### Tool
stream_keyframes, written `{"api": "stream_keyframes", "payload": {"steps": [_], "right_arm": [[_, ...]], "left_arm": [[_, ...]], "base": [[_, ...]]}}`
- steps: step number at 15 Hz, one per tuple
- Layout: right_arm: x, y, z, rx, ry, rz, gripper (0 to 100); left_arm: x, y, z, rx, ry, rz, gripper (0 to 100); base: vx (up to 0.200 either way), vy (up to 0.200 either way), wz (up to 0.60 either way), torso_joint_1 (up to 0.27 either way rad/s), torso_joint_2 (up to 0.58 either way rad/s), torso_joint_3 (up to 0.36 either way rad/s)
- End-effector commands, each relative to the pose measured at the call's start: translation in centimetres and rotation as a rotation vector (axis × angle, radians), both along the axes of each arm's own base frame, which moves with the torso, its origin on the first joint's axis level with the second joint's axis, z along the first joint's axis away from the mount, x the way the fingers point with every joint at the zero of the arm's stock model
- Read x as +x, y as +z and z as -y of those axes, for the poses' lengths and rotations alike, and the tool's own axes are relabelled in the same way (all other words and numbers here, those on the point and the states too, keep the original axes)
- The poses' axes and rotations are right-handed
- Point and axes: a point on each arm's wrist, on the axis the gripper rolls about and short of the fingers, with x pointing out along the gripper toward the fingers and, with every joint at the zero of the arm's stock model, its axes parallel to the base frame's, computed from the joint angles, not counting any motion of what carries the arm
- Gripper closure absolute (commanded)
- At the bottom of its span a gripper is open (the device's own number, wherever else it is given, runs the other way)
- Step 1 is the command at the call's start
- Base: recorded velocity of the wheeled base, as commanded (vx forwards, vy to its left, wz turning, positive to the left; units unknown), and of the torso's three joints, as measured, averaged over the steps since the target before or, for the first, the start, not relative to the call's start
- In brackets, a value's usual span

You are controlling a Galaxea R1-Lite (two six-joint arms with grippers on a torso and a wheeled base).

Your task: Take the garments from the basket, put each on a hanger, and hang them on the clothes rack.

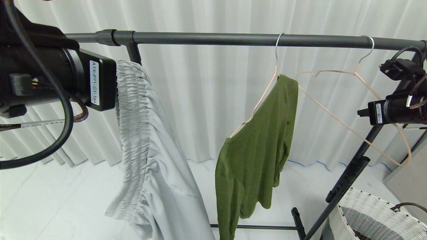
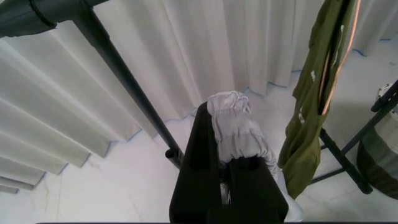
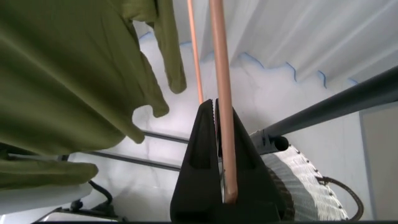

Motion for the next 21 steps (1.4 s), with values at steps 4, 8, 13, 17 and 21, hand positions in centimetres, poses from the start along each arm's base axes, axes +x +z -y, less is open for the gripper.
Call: {"api": "stream_keyframes", "payload": {"steps": [4, 8, 13, 17, 21], "right_arm": [[-1.8, 1.4, 0.1, 0.057, -0.018, 0.044, 100], [-4.2, 2.4, 0.3, 0.067, -0.017, 0.086, 100], [-7.5, 2.4, 0.6, 0.068, -0.01, 0.104, 100], [-10.2, 1.3, 0.3, 0.061, 0.025, 0.064, 100], [-12.6, 0.5, -0.5, 0.058, 0.103, 0.041, 100]], "left_arm": [[0.1, 0.0, 0.1, 0.001, 0.001, -0.002, 100], [0.0, 0.0, 0.0, 0.002, -0.001, -0.001, 100], [0.0, 0.0, 0.0, 0.026, -0.006, 0.009, 100], [-0.1, 0.1, -0.1, 0.027, -0.006, 0.015, 100], [-0.1, 0.2, -0.1, 0.028, -0.004, 0.017, 100]], "base": [[0.0, 0.0, 0.0, 0.0, 0.0, 0.0], [0.0, 0.0, 0.0, 0.0, 0.0, 0.0], [-0.12, 0.0, 0.0, 0.004, 0.0, 0.001], [-0.2, 0.0, 0.0, 0.0, 0.0, 0.004], [-0.2, 0.0, 0.0, 0.002, 0.0, 0.002]]}}
